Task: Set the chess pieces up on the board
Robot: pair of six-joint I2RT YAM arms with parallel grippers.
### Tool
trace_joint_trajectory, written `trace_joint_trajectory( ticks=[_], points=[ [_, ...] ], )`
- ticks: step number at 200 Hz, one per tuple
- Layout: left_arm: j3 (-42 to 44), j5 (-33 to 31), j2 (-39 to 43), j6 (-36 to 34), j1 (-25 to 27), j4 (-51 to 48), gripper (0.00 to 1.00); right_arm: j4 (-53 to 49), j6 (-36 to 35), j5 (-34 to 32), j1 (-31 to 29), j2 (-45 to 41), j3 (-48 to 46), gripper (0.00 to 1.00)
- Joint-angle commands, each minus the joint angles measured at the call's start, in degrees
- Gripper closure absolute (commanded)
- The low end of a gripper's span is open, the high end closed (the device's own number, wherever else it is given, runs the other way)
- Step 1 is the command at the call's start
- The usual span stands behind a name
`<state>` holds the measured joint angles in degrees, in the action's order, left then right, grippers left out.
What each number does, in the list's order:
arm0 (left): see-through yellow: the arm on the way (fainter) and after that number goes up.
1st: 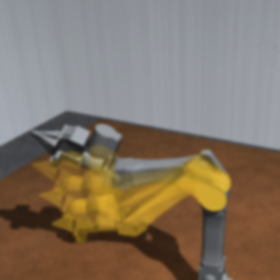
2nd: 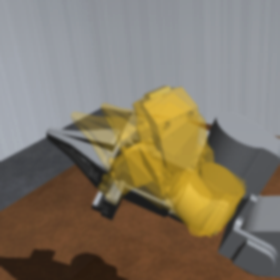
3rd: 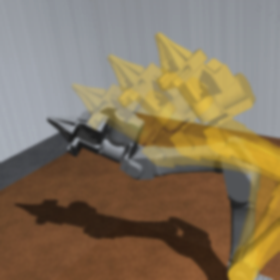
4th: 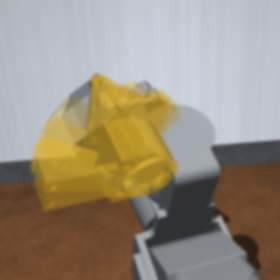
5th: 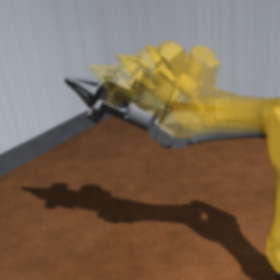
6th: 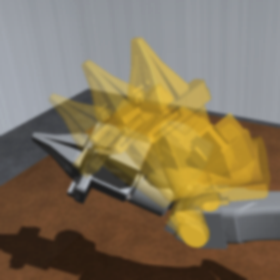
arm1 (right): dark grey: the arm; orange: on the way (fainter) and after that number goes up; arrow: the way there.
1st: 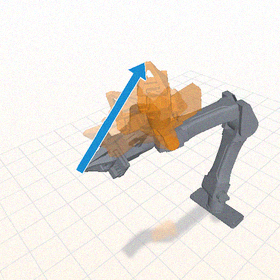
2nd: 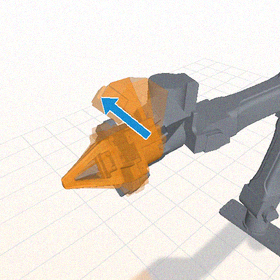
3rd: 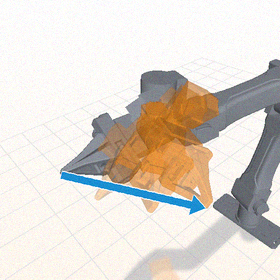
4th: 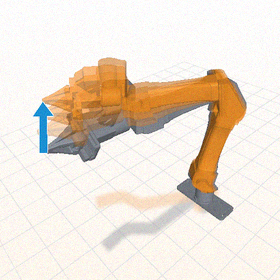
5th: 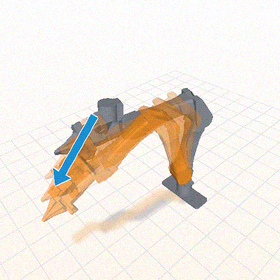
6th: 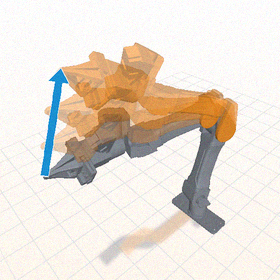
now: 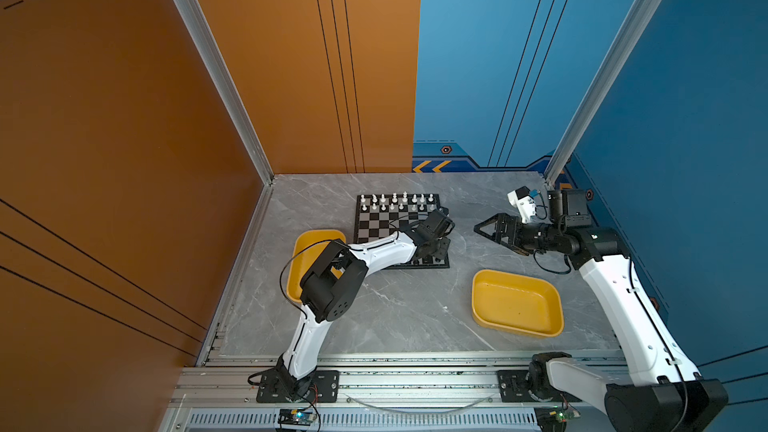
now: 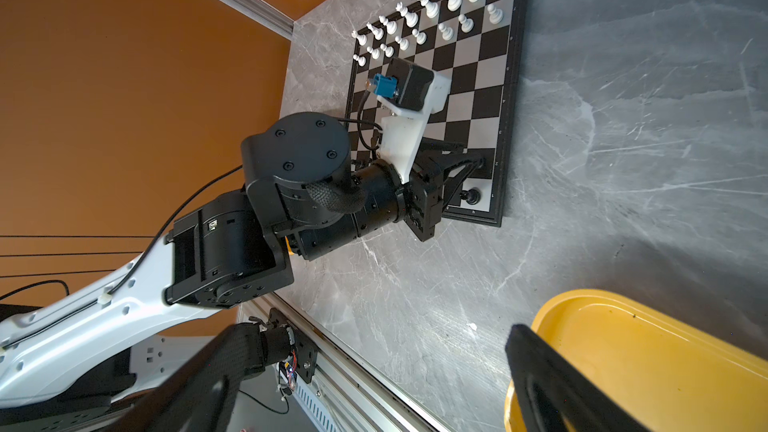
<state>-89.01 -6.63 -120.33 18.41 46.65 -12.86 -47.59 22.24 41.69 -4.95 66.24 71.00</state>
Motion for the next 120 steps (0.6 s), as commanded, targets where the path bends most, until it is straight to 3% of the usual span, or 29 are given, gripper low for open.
trace_joint_trajectory(
  ticks=[1,74,120],
  points=[
    [0.42,0.3,2.35,-0.02,0.7,0.91,0.71,-1.7,-1.23,-1.08,-0.5,0.1,1.14,0.0],
    [-1.06,-2.71,9.89,-1.39,-1.07,-0.64,0.55,-1.51,-1.84,-2.66,0.76,-1.29,1.09,0.0],
    [-2.3,-5.76,20.95,-5.31,-9.14,-5.41,0.37,-0.89,-4.6,-16.45,4.51,-4.0,0.03,0.0]
  ],
)
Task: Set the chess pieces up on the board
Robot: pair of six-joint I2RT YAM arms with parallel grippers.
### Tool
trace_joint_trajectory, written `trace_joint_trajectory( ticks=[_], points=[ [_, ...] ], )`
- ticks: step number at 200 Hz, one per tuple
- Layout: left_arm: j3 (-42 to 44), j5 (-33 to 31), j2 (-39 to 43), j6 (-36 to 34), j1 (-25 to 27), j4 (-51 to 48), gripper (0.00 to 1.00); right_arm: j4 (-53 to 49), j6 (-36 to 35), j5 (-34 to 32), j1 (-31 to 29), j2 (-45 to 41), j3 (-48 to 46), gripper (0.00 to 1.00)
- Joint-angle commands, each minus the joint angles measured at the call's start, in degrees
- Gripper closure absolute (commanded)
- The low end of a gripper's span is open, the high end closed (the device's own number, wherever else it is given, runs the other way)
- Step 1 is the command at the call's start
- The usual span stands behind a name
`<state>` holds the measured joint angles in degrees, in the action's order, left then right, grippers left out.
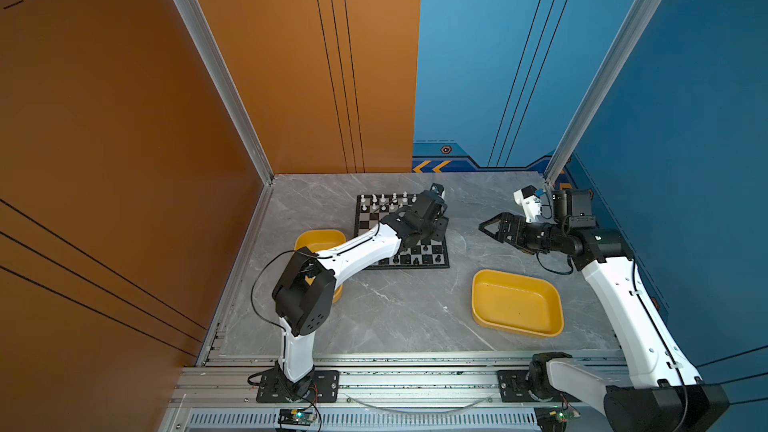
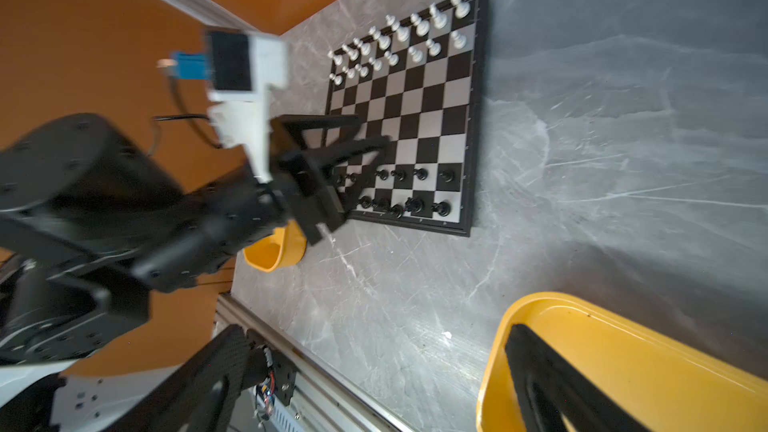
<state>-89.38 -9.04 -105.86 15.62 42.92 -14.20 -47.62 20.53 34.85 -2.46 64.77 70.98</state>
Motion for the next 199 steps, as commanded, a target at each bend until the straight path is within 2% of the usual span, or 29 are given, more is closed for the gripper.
trace_joint_trajectory(
  ticks=[1,9,26,38,55,63,86,122,162,199],
  points=[
    [-1.98,-3.35,6.78,-2.56,-5.61,-4.08,0.36,-0.8,-2.97,-9.8,2.11,-2.58,0.0,0.0],
    [-1.39,-3.42,8.85,-3.05,-7.36,-5.66,0.38,-0.17,-3.25,-10.57,2.64,-2.66,-0.48,0.0],
    [3.58,-4.91,14.5,-3.15,-9.49,-7.25,0.48,2.0,-2.74,-10.36,3.57,-2.72,-2.04,0.0],
    [10.27,-3.78,18.6,-2.33,-10.11,-6.39,0.55,4.53,-1.31,-9.3,4.23,-2.73,-3.95,0.0],
    [19.61,-1.17,23.58,0.01,-9.49,-4.35,0.71,8.51,1.54,-7.87,4.52,-1.7,-5.84,0.0],
    [24.3,0.58,25.5,1.97,-8.96,-2.38,0.75,10.18,2.68,-7.0,4.36,-0.89,-6.13,0.0],
    [35.91,3.05,27.26,6.26,-5.69,5.88,0.76,11.73,3.91,-6.26,3.01,1.91,-4.83,0.0],
    [41.8,2.18,22.54,9.65,-0.3,13.4,0.78,8.39,2.59,-6.96,0.48,4.72,-1.2,0.0],
    [41.35,1.35,15.05,9.97,3.68,18.74,0.79,5.33,1.2,-7.94,-0.16,2.85,-1.1,0.0],
    [39.04,1.43,9.48,9.66,4.2,22.08,0.79,4.24,1.0,-8.57,-0.27,0.35,-1.82,0.0]
  ],
)
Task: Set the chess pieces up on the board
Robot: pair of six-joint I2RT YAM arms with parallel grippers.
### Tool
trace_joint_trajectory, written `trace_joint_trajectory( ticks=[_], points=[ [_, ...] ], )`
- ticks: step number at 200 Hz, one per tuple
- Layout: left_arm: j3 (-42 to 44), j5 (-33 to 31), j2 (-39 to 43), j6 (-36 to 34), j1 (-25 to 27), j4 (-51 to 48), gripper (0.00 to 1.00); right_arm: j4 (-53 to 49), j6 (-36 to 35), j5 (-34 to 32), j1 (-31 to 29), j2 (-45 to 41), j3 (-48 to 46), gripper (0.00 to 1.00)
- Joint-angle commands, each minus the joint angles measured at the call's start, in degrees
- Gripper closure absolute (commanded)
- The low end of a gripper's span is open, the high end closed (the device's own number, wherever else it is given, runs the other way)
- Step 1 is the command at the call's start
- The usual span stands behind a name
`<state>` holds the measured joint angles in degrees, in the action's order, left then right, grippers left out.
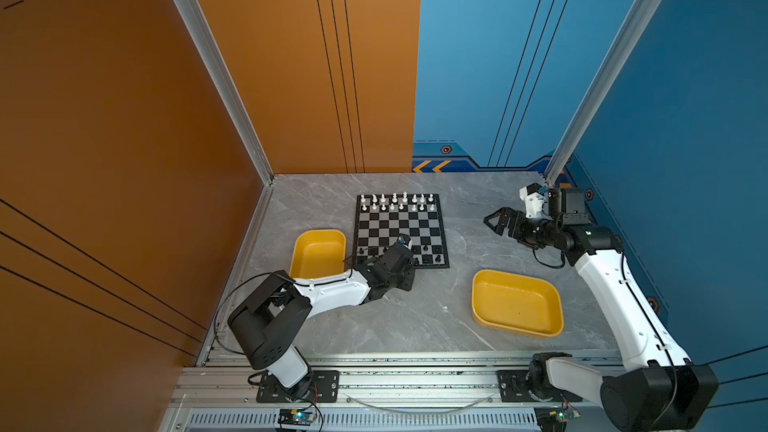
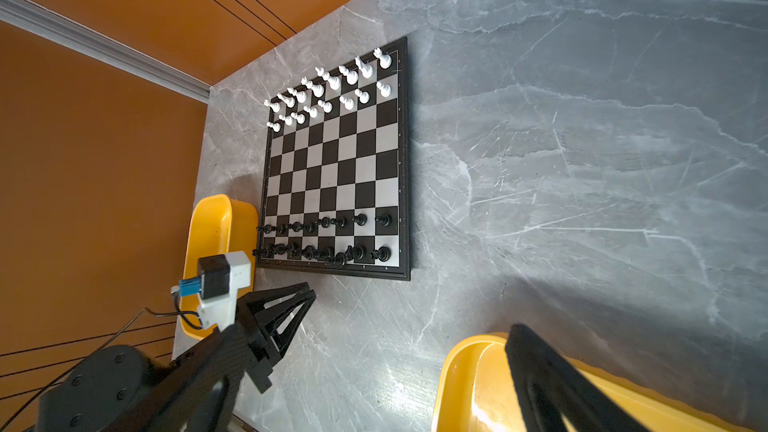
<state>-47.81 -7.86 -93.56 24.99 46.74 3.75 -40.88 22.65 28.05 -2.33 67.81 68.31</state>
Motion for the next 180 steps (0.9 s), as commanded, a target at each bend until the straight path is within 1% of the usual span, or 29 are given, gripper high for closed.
trace_joint_trajectory(
  ticks=[1,32,53,134,160,180],
  points=[
    [-2.59,0.36,-2.98,0.26,0.37,4.24,0.8,-2.51,-1.16,-1.82,-0.4,-2.78,0.85,0.0],
    [-5.21,2.57,-6.54,0.22,-0.03,5.56,0.81,-4.01,-1.91,-3.0,-0.24,-5.02,-0.02,0.0],
    [-6.54,2.86,-8.14,0.39,-0.33,5.52,0.82,-4.64,-2.26,-3.18,-0.11,-6.07,-0.45,0.0],
    [-9.52,3.29,-10.24,0.47,-0.93,2.94,0.84,-5.08,-2.94,-3.53,-0.05,-6.3,-0.31,0.0],
    [-9.38,3.2,-9.81,0.67,-0.86,2.49,0.84,-5.08,-3.03,-3.36,-0.31,-5.8,-0.15,0.0],
    [-9.28,3.29,-9.54,0.7,-0.82,2.49,0.79,-5.01,-3.22,-3.27,-0.58,-5.26,0.22,0.0]
  ],
)
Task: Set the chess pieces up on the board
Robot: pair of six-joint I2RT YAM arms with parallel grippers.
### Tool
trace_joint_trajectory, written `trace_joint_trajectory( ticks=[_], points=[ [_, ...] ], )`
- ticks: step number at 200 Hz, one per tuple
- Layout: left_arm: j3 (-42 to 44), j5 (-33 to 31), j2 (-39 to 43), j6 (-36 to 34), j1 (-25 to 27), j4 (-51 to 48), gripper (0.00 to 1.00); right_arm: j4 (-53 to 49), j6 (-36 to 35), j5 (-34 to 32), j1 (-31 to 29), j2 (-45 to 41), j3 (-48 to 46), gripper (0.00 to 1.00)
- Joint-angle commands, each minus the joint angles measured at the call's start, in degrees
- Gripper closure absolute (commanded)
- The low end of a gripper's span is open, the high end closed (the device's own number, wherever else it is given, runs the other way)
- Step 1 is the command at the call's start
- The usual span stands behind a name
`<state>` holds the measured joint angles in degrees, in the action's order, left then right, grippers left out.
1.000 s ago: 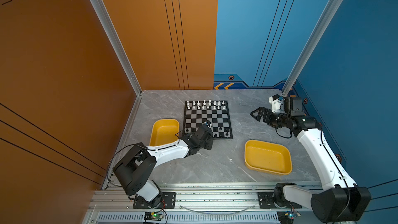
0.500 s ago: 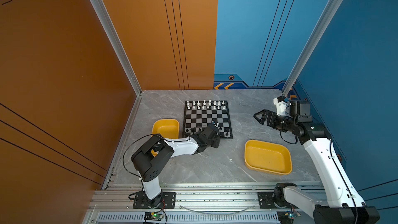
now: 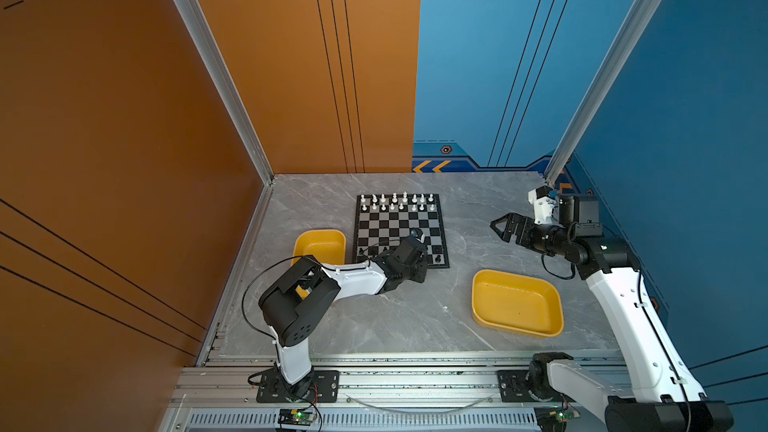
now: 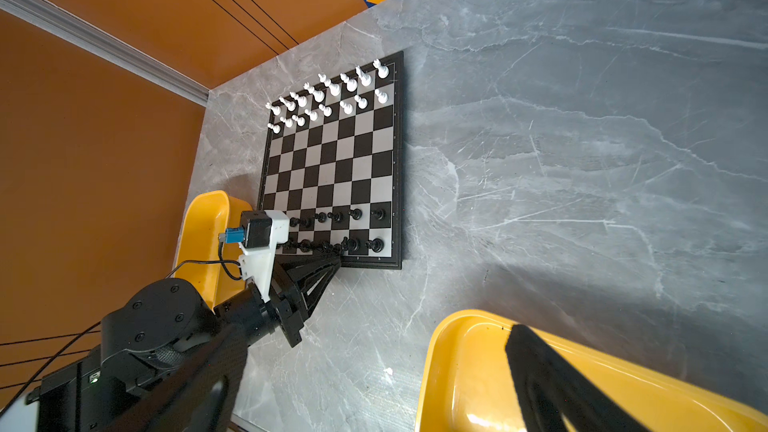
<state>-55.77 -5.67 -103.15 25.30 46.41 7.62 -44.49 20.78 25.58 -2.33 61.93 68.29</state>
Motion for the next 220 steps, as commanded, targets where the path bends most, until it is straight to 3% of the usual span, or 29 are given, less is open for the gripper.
trace_joint_trajectory(
  ticks=[1,68,150,220],
  points=[
    [-1.34,1.1,0.06,0.42,-0.56,-1.38,0.79,-1.4,-1.3,-0.8,-0.58,0.68,0.25,0.0],
    [-2.7,3.51,2.8,-0.27,-0.39,-3.05,0.69,-1.02,-1.2,0.17,-0.75,1.69,0.91,0.0],
    [-7.22,3.09,9.14,-2.31,-1.27,-6.87,0.66,0.74,-0.21,1.39,-0.41,1.91,0.98,0.0],
    [-4.94,0.49,14.92,-3.73,-2.53,-10.09,0.66,4.48,1.2,3.07,1.01,2.56,0.68,0.0]
  ],
)
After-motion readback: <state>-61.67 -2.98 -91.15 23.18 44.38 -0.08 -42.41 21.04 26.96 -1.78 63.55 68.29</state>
